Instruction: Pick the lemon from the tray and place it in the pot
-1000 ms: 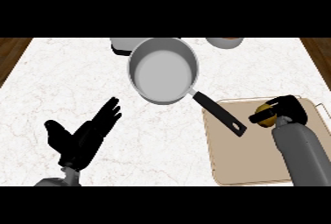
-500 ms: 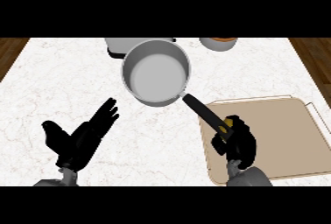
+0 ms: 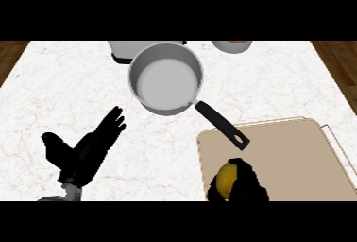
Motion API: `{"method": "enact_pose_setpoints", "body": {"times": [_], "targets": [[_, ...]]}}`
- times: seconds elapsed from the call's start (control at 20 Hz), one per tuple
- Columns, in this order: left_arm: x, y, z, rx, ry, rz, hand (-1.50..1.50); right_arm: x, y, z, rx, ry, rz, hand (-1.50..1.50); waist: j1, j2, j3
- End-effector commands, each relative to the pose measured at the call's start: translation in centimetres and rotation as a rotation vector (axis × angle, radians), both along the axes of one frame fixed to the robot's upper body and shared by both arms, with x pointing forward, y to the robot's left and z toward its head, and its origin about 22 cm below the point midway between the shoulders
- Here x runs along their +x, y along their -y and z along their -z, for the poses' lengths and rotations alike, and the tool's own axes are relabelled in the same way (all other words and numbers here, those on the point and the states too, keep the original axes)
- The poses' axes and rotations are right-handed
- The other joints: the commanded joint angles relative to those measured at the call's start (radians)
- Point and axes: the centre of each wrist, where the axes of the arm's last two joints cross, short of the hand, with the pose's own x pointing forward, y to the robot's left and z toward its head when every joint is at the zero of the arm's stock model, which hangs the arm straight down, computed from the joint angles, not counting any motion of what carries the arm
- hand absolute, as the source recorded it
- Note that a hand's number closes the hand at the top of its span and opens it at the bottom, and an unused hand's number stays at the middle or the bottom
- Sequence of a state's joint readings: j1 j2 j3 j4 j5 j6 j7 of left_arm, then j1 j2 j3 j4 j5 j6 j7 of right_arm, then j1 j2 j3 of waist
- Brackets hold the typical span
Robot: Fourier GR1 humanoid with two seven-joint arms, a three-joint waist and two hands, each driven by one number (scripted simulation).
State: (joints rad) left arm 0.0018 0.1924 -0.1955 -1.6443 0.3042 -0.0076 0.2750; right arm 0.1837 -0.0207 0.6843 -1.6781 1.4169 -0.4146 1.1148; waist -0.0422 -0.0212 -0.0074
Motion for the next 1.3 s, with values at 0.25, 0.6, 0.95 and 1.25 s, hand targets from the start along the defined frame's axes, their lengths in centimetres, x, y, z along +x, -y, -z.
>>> {"method": "enact_pose_setpoints", "body": {"times": [0.25,0.6,0.95,1.25], "targets": [[0.3,-0.7,-0.6,0.010,0.007,0.007,0.00,-5.8,-1.7,-9.6,-0.023,0.313,0.121,1.50,0.000,0.005,0.004],[-0.4,0.2,-0.3,0.000,0.007,0.040,0.00,-4.9,-2.0,-11.4,0.029,0.467,0.023,1.50,0.023,0.007,0.006],[0.1,0.2,-0.2,-0.002,0.004,0.043,0.00,-3.0,-1.8,-11.9,0.016,0.521,0.022,1.50,0.037,0.018,0.007],[0.4,0.6,-0.3,0.010,0.027,0.061,0.00,-2.0,-1.8,-12.1,0.026,0.531,-0.018,1.50,0.057,0.029,0.007]]}}
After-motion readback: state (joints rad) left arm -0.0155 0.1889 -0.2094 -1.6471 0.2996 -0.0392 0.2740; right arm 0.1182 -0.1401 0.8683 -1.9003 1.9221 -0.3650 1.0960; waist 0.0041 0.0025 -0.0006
